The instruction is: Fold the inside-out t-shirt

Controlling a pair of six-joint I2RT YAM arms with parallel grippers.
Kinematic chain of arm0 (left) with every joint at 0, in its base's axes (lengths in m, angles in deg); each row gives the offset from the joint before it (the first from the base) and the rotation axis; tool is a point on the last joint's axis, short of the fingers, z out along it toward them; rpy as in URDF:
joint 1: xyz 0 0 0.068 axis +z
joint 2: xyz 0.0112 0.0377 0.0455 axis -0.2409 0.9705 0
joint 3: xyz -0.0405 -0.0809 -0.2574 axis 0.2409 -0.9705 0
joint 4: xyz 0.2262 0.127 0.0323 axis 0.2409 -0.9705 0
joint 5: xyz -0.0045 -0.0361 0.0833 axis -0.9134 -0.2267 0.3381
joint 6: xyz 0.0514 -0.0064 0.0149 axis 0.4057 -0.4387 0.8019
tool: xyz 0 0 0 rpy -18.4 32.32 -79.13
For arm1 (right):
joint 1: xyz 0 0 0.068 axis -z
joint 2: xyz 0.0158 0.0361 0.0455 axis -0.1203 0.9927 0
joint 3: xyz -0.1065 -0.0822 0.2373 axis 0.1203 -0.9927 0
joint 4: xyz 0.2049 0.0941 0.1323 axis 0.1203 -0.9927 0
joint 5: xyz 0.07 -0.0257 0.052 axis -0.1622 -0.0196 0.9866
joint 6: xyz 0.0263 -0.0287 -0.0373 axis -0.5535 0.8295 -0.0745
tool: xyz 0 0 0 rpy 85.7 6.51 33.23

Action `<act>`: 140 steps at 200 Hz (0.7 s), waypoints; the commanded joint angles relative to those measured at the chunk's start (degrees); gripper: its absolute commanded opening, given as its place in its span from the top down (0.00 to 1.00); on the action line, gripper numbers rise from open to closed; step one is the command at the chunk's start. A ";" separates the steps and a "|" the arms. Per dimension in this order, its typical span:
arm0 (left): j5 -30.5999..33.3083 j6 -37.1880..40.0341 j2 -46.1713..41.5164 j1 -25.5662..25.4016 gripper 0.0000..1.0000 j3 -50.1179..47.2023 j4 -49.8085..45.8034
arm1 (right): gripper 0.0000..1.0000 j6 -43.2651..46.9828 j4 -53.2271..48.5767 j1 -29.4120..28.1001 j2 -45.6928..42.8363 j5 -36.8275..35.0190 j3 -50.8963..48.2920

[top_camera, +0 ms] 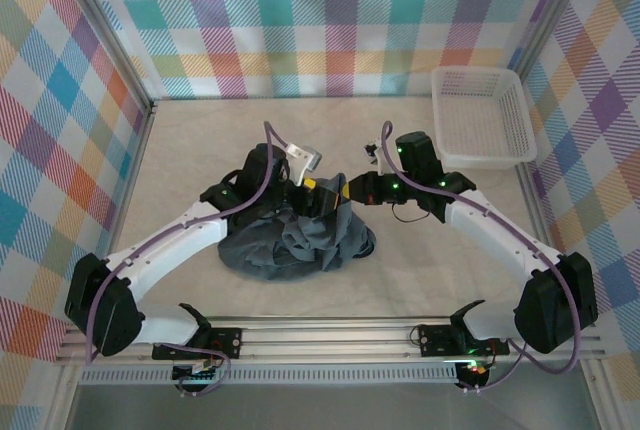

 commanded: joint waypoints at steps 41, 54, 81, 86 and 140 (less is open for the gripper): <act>4.62 4.44 10.11 -0.45 0.19 6.76 3.96 | 1.00 2.44 -1.19 -1.67 0.43 4.03 3.09; 4.05 4.68 11.11 -0.54 0.18 7.82 4.82 | 1.00 2.68 -2.21 -1.79 0.57 3.34 3.31; 12.24 5.68 12.45 -0.44 0.21 9.47 2.72 | 1.00 3.31 -3.62 -1.86 0.19 1.24 3.56; 14.50 5.72 12.47 -0.41 0.23 9.90 1.81 | 1.00 3.43 -4.20 -1.83 0.10 0.15 3.62; 16.28 4.59 10.02 4.82 0.75 15.69 -14.43 | 1.00 11.22 -17.38 -1.84 -0.67 -21.87 5.03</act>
